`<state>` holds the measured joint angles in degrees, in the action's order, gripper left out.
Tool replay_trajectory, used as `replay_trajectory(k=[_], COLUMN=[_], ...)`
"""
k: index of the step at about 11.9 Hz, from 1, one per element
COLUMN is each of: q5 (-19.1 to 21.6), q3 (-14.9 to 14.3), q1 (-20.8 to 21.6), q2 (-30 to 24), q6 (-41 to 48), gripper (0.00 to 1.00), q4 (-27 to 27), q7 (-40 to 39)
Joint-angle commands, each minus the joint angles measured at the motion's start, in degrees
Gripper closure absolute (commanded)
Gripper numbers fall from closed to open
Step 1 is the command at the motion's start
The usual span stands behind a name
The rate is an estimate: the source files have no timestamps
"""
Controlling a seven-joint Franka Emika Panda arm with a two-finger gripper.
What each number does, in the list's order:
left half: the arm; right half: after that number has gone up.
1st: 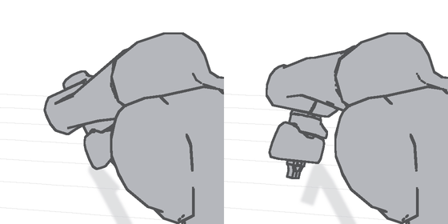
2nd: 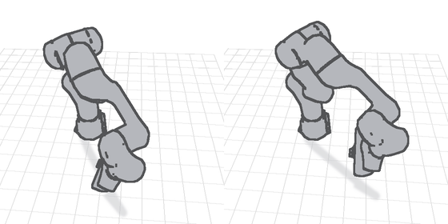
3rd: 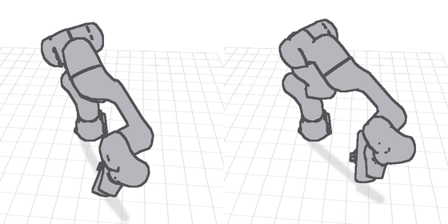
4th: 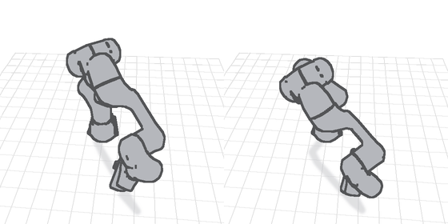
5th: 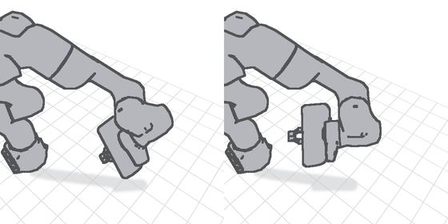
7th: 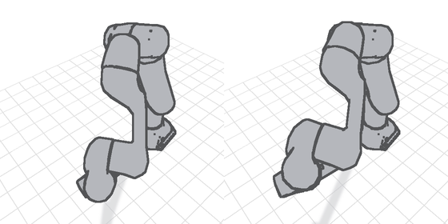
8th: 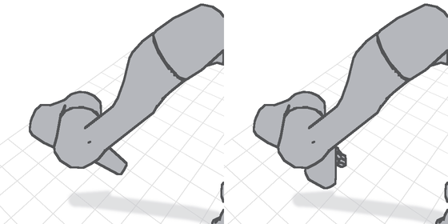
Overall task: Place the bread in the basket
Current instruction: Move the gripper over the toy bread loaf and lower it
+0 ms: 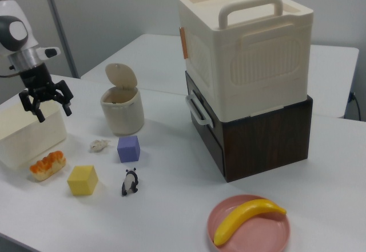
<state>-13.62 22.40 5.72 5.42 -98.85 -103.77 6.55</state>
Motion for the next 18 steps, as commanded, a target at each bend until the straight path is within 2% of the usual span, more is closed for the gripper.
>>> replay_trajectory(k=[1,5,9,18], q5=[-1.1,-1.1,-1.1,-1.0], q3=[-0.3,0.1,0.2,0.1], q1=[3.1,4.8,5.1,4.1], q2=[-0.2,0.8,1.7,2.2], q6=[-3.2,-7.7,-8.2,-8.2], gripper=[0.00,0.00,0.00,0.00], q4=[-3.3,-4.2,-5.0,-6.7], q7=[-3.8,-12.7,-19.7,-19.2])
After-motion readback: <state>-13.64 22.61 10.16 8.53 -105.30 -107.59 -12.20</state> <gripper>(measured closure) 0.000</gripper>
